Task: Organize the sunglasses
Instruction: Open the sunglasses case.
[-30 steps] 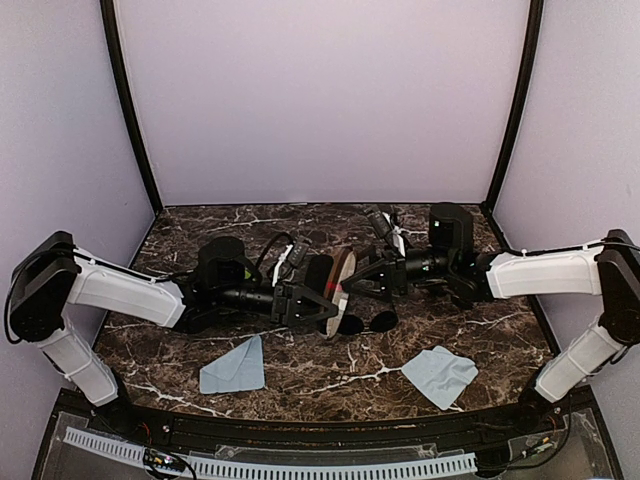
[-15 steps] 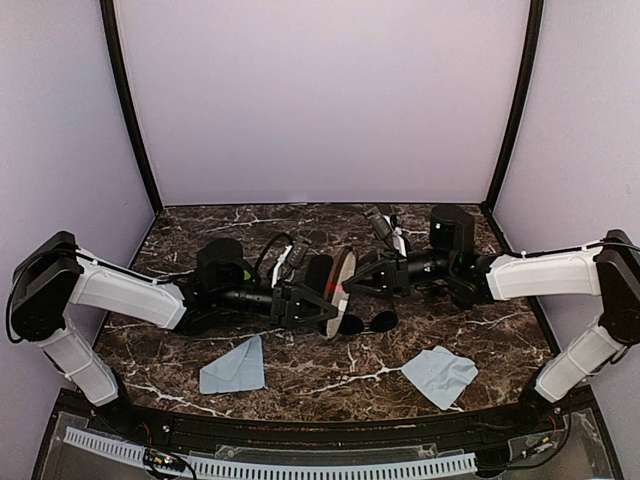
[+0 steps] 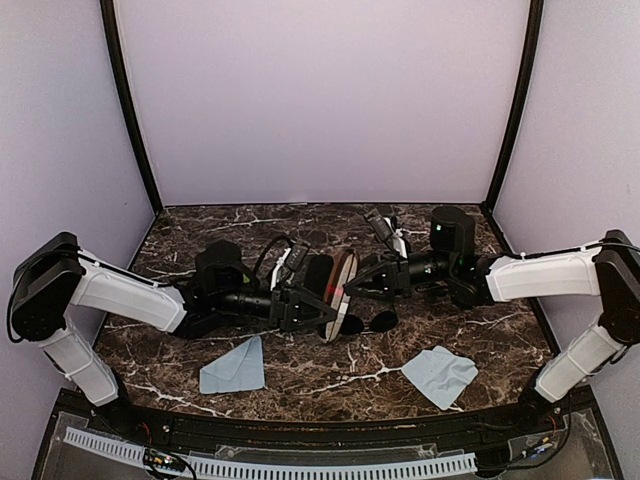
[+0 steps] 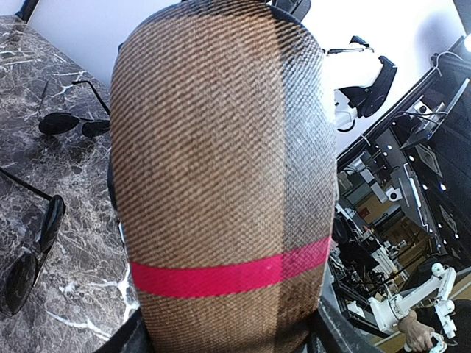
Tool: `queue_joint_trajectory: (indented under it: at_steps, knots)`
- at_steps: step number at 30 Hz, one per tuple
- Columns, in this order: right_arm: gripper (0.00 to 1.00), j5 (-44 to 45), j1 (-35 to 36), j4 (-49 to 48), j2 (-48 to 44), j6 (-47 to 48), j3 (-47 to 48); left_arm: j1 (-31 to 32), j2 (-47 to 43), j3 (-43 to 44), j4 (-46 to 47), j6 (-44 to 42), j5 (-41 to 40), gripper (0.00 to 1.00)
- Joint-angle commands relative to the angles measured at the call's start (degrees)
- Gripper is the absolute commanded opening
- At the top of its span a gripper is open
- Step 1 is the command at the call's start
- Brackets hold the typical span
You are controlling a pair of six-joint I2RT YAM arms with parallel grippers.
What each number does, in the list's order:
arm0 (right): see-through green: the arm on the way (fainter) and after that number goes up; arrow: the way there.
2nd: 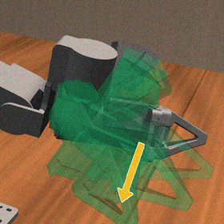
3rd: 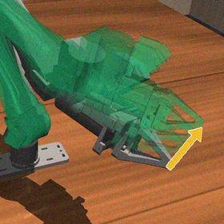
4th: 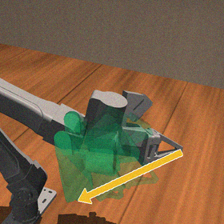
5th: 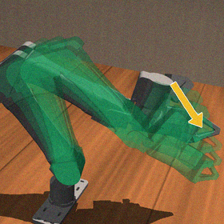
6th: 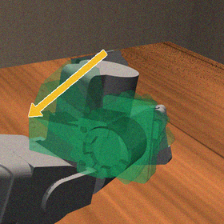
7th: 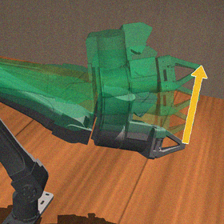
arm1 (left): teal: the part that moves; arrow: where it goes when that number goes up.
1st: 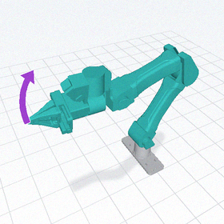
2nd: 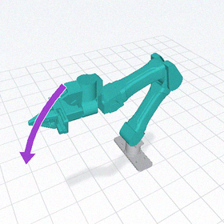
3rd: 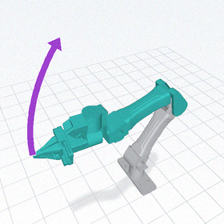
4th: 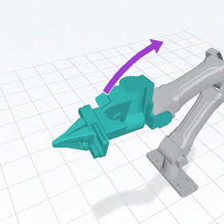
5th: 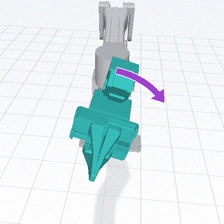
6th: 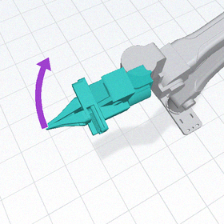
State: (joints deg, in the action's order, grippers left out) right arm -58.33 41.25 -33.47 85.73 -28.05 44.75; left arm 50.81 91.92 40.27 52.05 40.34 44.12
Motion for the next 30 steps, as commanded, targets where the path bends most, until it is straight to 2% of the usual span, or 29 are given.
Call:
queue_joint_trajectory:
  at_steps: [1, 3, 7, 14, 19, 25, 30]
  knots:
    - [0.16, -3.9, 0.3, -3.1, 0.7, 1.9, 1.2, -0.2, -1.8, -0.6, 4.2, 1.6, 1.7, 0.00]
    - [0.10, -4.7, 0.3, -2.0, 0.7, 2.5, 2.3, -0.2, -2.4, -0.6, 4.0, 1.2, 2.1, 0.00]
    - [0.05, -5.4, 0.2, 4.4, 0.5, 7.7, 5.2, -0.3, -4.4, -0.5, 3.2, -0.5, 3.6, 0.00]
    - [0.04, -5.5, -1.3, 9.7, 0.7, 11.7, 6.8, -0.4, -7.8, -0.2, 2.1, -3.2, 7.0, 0.00]
    - [0.10, 1.1, -2.0, 14.1, 2.4, 11.1, 8.8, -0.4, -9.3, 0.4, -0.4, -5.3, 8.0, 0.00]
    - [0.26, 7.4, -3.0, 16.7, 4.7, 7.1, 9.8, -0.4, -11.3, 0.3, -2.3, -7.9, 7.8, 0.00]
    - [0.31, 10.3, -3.3, 18.7, 5.8, 6.1, 9.8, -0.4, -12.1, 0.1, -2.5, -8.8, 7.5, 0.00]
